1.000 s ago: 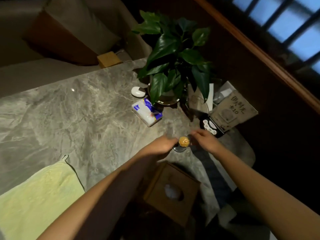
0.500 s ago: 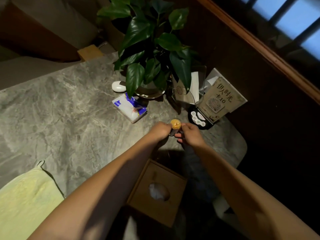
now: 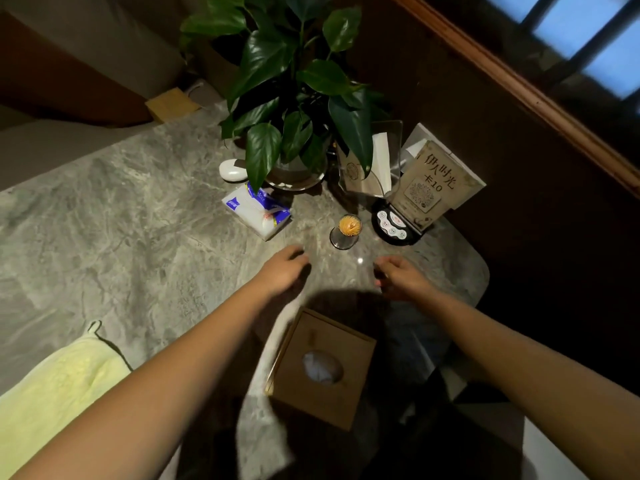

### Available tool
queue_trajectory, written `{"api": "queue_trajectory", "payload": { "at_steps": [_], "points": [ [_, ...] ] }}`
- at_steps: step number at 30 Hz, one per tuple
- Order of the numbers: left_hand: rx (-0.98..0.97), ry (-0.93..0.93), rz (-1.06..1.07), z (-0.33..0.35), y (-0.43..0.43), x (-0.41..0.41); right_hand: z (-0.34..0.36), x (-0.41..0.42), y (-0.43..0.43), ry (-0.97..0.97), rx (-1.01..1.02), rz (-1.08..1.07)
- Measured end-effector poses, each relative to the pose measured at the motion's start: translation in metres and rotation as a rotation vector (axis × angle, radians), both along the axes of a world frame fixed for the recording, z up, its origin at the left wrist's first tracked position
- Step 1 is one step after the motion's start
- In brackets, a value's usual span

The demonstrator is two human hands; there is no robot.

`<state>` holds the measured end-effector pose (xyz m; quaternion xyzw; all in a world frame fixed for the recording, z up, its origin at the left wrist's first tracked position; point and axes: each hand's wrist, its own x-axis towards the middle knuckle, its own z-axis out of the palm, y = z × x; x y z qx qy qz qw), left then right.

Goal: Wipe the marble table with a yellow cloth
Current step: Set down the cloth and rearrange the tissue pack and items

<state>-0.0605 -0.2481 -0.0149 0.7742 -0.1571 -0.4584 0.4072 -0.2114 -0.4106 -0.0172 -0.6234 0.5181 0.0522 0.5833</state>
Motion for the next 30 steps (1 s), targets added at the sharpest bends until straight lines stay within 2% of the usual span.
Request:
{"api": "queue_trajectory", "payload": {
  "at_steps": [4,6,8,10,14,22,30],
  "points": [
    [0.132,0.347,-0.010,0.013,0.047,-0.013,0.011,-0.028,0.032,0.108,0.096,0.032],
    [0.210,0.363,-0.136,0.020,0.068,-0.022,0.026,-0.043,0.054,0.156,0.255,0.073],
    [0.165,0.400,-0.199,0.022,0.084,-0.031,0.039,-0.060,0.073,0.127,0.476,0.061],
    [0.085,0.442,-0.208,0.019,0.095,-0.038,0.043,-0.077,0.085,0.081,0.577,0.057],
    [0.015,0.388,-0.157,0.016,0.101,-0.047,0.040,-0.090,0.102,0.059,0.596,0.070],
    [-0.084,0.207,-0.021,0.019,0.089,-0.040,0.035,-0.062,0.113,0.054,0.487,-0.152],
    [-0.069,0.032,0.025,0.027,0.042,0.004,0.037,-0.005,0.096,-0.018,0.497,-0.300]
  ]
}}
